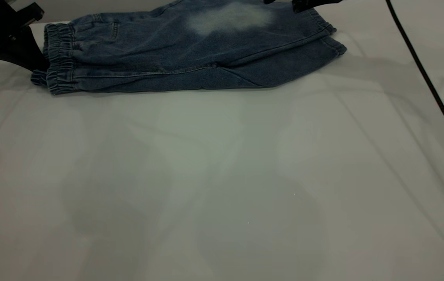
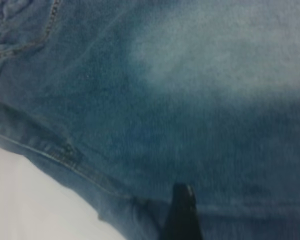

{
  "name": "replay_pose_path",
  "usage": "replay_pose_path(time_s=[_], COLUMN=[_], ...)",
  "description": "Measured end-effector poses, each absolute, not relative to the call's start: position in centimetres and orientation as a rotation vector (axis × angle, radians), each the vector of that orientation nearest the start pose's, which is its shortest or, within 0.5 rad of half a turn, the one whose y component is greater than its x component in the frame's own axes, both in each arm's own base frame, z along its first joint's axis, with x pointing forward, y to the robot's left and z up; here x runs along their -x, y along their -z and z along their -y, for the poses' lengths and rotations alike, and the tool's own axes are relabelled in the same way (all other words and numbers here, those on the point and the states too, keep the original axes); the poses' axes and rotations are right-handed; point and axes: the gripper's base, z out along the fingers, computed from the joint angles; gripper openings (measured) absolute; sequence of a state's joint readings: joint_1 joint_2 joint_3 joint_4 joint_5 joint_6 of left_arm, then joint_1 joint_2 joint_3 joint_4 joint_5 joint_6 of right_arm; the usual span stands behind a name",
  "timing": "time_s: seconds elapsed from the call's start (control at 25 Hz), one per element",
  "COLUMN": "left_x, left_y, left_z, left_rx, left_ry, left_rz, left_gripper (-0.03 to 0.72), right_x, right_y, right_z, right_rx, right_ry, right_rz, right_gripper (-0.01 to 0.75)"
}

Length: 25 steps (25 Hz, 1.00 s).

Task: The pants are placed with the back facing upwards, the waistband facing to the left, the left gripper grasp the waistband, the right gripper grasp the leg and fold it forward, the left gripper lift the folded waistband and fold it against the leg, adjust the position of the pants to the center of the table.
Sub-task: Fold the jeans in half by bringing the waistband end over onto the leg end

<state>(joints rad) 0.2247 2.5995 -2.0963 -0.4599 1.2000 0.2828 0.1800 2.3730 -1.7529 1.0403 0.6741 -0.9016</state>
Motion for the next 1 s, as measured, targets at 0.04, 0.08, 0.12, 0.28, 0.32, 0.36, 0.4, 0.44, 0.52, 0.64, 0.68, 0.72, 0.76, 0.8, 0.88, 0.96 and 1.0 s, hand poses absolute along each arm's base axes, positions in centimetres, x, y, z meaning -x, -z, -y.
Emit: replay_pose_path(time_s=[0.04, 0.08, 0.12, 0.28, 0.32, 0.36, 0.4, 0.44, 0.52, 0.64, 0.68, 0.72, 0.76, 0.8, 0.88, 0.96, 1.0], left_x=[-49.5, -49.5, -49.5, -49.5, -49.5, -49.5, -49.5, -49.5, -49.6, -49.8, -50.0, -50.3, -50.5, -50.8, -51.4, -52.0, -52.3], left_y=[-7.2, -7.2, -7.3, -7.4, -7.4, -7.4, -7.4, -7.4, -7.5, -7.9, -8.2, -8.6, -9.0, -9.5, -10.7, -12.0, -12.7], left_z=[-7.4, -7.3, -7.2, -7.0, -7.0, -7.0, -7.0, -7.0, -6.9, -6.8, -6.8, -6.8, -6.8, -6.8, -6.6, -6.1, -5.7], left_rx=[0.185, 0.189, 0.193, 0.197, 0.191, 0.190, 0.185, 0.182, 0.188, 0.167, 0.154, 0.153, 0.150, 0.145, 0.116, 0.077, 0.058], left_ry=[0.655, 0.673, 0.690, 0.722, 0.722, 0.722, 0.723, 0.729, 0.754, 0.765, 0.766, 0.771, 0.773, 0.774, 0.757, 0.736, 0.726], left_rz=[-3.003, -3.003, -3.002, -2.994, -2.993, -2.993, -2.992, -2.989, -2.975, -2.953, -2.940, -2.922, -2.906, -2.885, -2.847, -2.812, -2.792], left_gripper=[0.029, 0.029, 0.029, 0.029, 0.029, 0.028, 0.027, 0.027, 0.027, 0.027, 0.027, 0.027, 0.027, 0.027, 0.027, 0.027, 0.027], right_x=[-48.7, -48.8, -48.9, -49.1, -49.2, -49.3, -49.4, -49.5, -49.6, -49.3, -49.2, -49.0, -48.9, -48.8, -48.5, -48.2, -48.0], right_y=[-12.2, -12.2, -12.2, -11.2, -10.6, -10.0, -9.5, -8.9, -7.7, -6.0, -5.7, -5.4, -5.2, -5.1, -5.0, -4.9, -4.9], right_z=[-14.3, -14.7, -15.1, -16.5, -16.7, -16.8, -16.8, -16.8, -16.6, -16.6, -16.7, -16.7, -16.8, -16.8, -16.9, -17.0, -17.0], right_rx=[0.442, 0.441, 0.438, 0.412, 0.401, 0.390, 0.379, 0.370, 0.354, 0.393, 0.418, 0.443, 0.460, 0.474, 0.509, 0.540, 0.556], right_ry=[-0.770, -0.741, -0.710, -0.614, -0.588, -0.563, -0.541, -0.524, -0.483, -0.473, -0.479, -0.483, -0.487, -0.489, -0.498, -0.517, -0.523], right_rz=[-2.400, -2.386, -2.371, -2.342, -2.340, -2.340, -2.340, -2.344, -2.350, -2.386, -2.397, -2.411, -2.421, -2.429, -2.450, -2.477, -2.494], right_gripper=[0.510, 0.510, 0.510, 0.510, 0.510, 0.510, 0.510, 0.508, 0.500, 0.481, 0.475, 0.473, 0.472, 0.472, 0.471, 0.471, 0.471])
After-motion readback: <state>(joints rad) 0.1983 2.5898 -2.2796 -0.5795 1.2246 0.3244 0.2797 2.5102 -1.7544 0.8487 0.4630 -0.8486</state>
